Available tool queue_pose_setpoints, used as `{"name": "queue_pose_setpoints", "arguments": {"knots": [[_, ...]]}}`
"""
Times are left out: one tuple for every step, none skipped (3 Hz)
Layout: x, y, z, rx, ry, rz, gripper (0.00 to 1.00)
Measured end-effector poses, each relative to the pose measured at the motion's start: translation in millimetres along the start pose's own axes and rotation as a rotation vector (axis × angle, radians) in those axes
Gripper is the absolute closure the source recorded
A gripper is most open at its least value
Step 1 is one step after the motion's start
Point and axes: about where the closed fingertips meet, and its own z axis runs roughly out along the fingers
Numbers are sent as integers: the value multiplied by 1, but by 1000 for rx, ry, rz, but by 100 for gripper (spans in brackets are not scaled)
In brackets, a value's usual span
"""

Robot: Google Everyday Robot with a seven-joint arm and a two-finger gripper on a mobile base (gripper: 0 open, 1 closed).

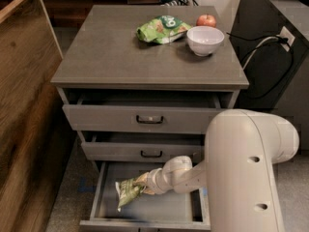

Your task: Pick green jalapeno chip bag from bottom drawer and place on counter

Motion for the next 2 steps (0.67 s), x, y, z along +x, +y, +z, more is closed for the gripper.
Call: {"name": "queue_pose_setpoints", "arguments": {"knots": [[7,-24,-47,-15,28,-19,100],[20,-50,-91,-36,65,-24,100]]}}
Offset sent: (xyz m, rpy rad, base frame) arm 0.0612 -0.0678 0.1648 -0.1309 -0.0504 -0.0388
